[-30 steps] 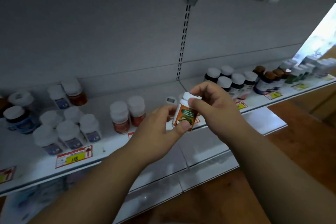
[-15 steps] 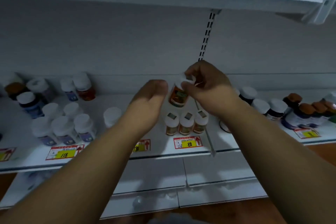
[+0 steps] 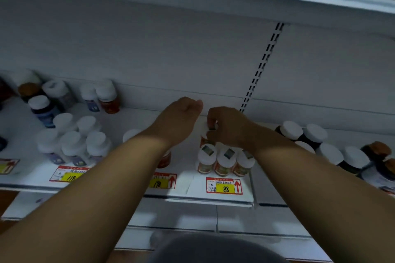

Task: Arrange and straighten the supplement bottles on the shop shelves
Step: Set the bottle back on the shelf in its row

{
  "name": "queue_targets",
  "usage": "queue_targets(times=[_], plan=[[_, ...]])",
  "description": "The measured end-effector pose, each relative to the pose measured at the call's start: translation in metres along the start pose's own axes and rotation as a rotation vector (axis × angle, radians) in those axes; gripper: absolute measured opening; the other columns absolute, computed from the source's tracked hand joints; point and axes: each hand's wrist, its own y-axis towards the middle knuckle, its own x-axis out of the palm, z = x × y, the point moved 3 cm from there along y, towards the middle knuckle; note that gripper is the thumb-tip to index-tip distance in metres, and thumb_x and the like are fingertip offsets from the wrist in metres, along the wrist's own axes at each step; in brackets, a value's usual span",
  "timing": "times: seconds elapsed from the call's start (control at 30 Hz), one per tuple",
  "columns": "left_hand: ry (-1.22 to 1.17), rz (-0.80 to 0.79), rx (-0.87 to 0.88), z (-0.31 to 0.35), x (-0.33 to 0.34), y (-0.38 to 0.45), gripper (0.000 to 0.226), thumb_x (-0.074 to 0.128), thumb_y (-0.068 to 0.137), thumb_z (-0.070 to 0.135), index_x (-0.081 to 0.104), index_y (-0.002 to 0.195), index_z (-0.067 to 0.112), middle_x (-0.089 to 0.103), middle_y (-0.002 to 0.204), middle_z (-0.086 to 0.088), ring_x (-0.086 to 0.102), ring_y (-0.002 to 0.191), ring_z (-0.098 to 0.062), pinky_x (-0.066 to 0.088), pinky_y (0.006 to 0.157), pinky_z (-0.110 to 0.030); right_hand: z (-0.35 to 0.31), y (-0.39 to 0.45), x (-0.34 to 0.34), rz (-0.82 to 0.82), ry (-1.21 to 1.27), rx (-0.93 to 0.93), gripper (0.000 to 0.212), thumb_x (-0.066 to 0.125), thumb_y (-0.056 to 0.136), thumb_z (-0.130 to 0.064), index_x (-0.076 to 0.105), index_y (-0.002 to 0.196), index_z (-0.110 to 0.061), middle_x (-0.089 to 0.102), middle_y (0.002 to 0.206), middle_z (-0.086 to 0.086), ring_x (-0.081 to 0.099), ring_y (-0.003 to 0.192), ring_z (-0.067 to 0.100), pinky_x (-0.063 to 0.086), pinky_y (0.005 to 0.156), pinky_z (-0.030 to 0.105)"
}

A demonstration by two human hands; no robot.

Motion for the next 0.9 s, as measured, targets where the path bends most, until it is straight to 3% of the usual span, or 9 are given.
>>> queue_targets(times=[0.2,0.33,0.57,0.73,0.9], plan=[[0.019,0.063,0.027,-0.004,-0.002,0.000,0.034,0.037,0.099,0.047,0.058,0.113,0.023,0.054,0.106,0.009,0.048,0.097,-0.007,0.028,0.079,-0.018,0.003,0.011,0.015,-0.083,-0.012,0.021,0.017,0.072,0.077,-0.023,0.063,0.085,-0.013,0.052,0.079,-0.007,0.050,0.074,0.012,0.031,0.054,0.017],[0.004,0.047,0.032,-0.006,-0.001,-0.003,0.037,0.038,0.099,0.048,0.058,0.115,0.022,0.055,0.109,0.008,0.050,0.100,-0.008,0.030,0.084,-0.020,0.002,0.010,0.015,-0.090,-0.025,0.032,0.016,0.073,0.075,-0.024,0.064,0.085,-0.013,0.055,0.081,-0.006,0.051,0.075,0.012,0.032,0.055,0.016],[0.043,-0.009,0.087,-0.002,-0.001,-0.004,0.040,0.034,0.100,0.049,0.056,0.120,0.023,0.053,0.111,0.011,0.048,0.100,-0.005,0.030,0.084,-0.021,-0.002,0.007,0.013,-0.098,-0.006,0.112,0.015,0.065,0.082,-0.027,0.060,0.089,-0.015,0.058,0.087,-0.001,0.053,0.078,0.015,0.038,0.060,0.025],[0.108,0.026,0.119,-0.004,-0.004,-0.010,0.035,0.035,0.101,0.042,0.055,0.125,0.024,0.055,0.121,0.007,0.047,0.105,-0.005,0.029,0.086,-0.018,-0.009,-0.003,0.010,0.034,0.033,0.120,0.012,0.063,0.086,-0.029,0.056,0.088,-0.019,0.054,0.085,-0.004,0.054,0.081,0.017,0.036,0.061,0.026],[0.191,0.217,0.187,-0.010,-0.020,-0.032,0.032,0.043,0.100,0.026,0.054,0.129,0.020,0.057,0.127,0.001,0.052,0.116,-0.015,0.033,0.092,-0.022,-0.031,-0.020,0.005,0.236,0.163,0.003,0.015,0.063,0.088,-0.028,0.056,0.099,-0.020,0.054,0.097,-0.005,0.052,0.086,0.009,0.035,0.064,0.022]])
